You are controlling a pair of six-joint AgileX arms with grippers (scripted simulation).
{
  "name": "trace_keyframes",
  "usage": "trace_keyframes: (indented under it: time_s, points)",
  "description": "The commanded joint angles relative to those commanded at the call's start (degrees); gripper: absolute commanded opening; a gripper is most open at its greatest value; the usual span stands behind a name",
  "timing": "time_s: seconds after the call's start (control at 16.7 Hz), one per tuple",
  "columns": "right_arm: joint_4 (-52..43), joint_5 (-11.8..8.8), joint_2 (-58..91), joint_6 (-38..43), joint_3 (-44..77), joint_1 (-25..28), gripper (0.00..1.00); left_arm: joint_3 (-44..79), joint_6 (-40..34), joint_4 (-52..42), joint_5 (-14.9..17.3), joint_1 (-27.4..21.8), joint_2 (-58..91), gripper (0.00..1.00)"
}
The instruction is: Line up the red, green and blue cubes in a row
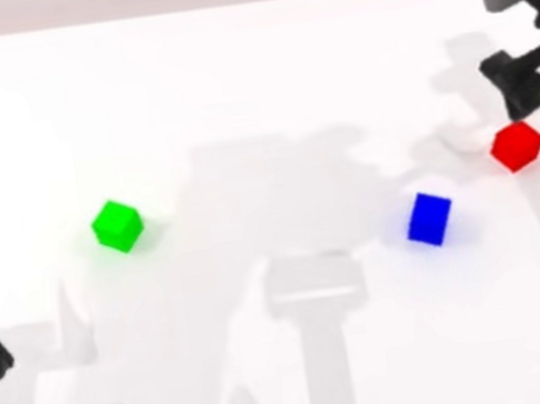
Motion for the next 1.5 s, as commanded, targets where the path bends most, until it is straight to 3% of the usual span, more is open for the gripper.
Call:
trace_keyframes:
  time_s: [0.3,0.72,1.2,1.5]
  points:
    - [-6.35,-0.25,11.79,-1.78,12.11,0.73,1.00,0.00,0.00,0.00,0.00,0.00,0.00,1.00]
    - [-6.44,-0.26,12.52,-1.88,12.57,0.48,1.00,0.00,0.00,0.00,0.00,0.00,0.00,1.00]
    - [9.18,-0.23,16.76,-1.77,1.53,0.84,1.00,0.00,0.00,0.00,0.00,0.00,0.00,1.00]
    - [10.67,-0.23,17.38,-1.76,0.29,0.87,1.00,0.00,0.00,0.00,0.00,0.00,0.00,1.00]
